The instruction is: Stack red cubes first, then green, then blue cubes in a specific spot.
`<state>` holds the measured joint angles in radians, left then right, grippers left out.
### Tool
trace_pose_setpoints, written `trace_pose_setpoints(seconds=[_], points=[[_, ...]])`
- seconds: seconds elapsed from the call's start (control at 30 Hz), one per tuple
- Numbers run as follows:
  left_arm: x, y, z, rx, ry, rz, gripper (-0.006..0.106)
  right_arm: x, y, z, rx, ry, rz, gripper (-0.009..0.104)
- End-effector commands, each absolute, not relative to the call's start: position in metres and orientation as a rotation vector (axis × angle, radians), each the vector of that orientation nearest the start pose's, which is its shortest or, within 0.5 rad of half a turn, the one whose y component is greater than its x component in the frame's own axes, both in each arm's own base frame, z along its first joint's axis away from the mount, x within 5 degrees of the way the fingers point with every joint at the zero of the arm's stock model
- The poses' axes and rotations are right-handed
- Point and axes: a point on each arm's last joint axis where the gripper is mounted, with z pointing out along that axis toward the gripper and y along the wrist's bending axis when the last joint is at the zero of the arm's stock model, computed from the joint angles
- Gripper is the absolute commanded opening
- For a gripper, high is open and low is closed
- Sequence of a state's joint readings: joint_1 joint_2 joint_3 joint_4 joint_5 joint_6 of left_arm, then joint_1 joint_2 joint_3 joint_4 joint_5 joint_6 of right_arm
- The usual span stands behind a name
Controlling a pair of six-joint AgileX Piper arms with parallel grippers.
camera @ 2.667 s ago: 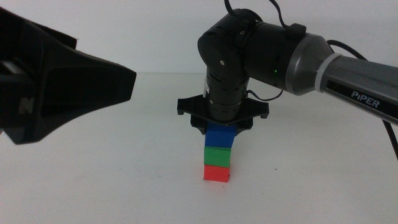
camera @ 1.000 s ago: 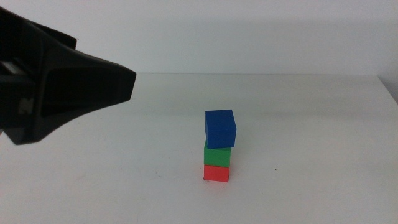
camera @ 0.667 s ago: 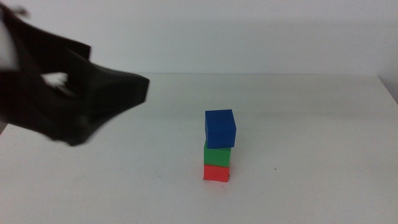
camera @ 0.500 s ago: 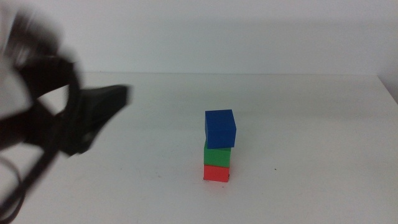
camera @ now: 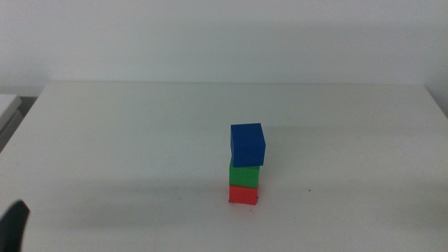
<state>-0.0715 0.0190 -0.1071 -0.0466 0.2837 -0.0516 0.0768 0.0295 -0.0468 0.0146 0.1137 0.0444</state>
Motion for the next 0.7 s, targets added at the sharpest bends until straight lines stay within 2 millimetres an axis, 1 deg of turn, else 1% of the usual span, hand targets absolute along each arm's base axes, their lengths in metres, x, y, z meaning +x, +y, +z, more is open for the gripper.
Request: trace_pose_setpoints(seconds=[0.0, 0.07, 0.1, 0.17, 0.2, 0.3, 0.47, 0.67], points=[[0.053, -0.004, 0.207, -0.046, 1.685, -0.142, 0.094, 0.056, 0.004, 0.202, -0.020, 1.604, 0.085, 0.093], [0.055, -0.004, 0.194, -0.049, 1.722, -0.139, 0.094, 0.056, 0.003, 0.202, -0.017, 1.610, 0.073, 0.093], [0.055, -0.004, 0.191, -0.050, 1.730, -0.138, 0.094, 0.056, 0.003, 0.199, -0.017, 1.636, 0.072, 0.093], [0.055, -0.004, 0.192, -0.050, 1.720, -0.138, 0.094, 0.056, 0.003, 0.199, -0.023, 1.641, 0.053, 0.093], [0.055, -0.004, 0.189, -0.049, 1.751, -0.138, 0.094, 0.056, 0.002, 0.199, -0.018, 1.637, 0.050, 0.093], [0.055, -0.004, 0.193, -0.057, 1.711, -0.148, 0.094, 0.056, 0.002, 0.200, -0.015, 1.628, 0.046, 0.093], [0.056, -0.004, 0.193, -0.057, 1.704, -0.148, 0.094, 0.056, 0.002, 0.201, -0.004, 1.619, 0.057, 0.093], [0.056, -0.003, 0.193, -0.026, 1.704, -0.106, 0.094, 0.056, 0.002, 0.201, 0.001, 1.619, 0.062, 0.093]])
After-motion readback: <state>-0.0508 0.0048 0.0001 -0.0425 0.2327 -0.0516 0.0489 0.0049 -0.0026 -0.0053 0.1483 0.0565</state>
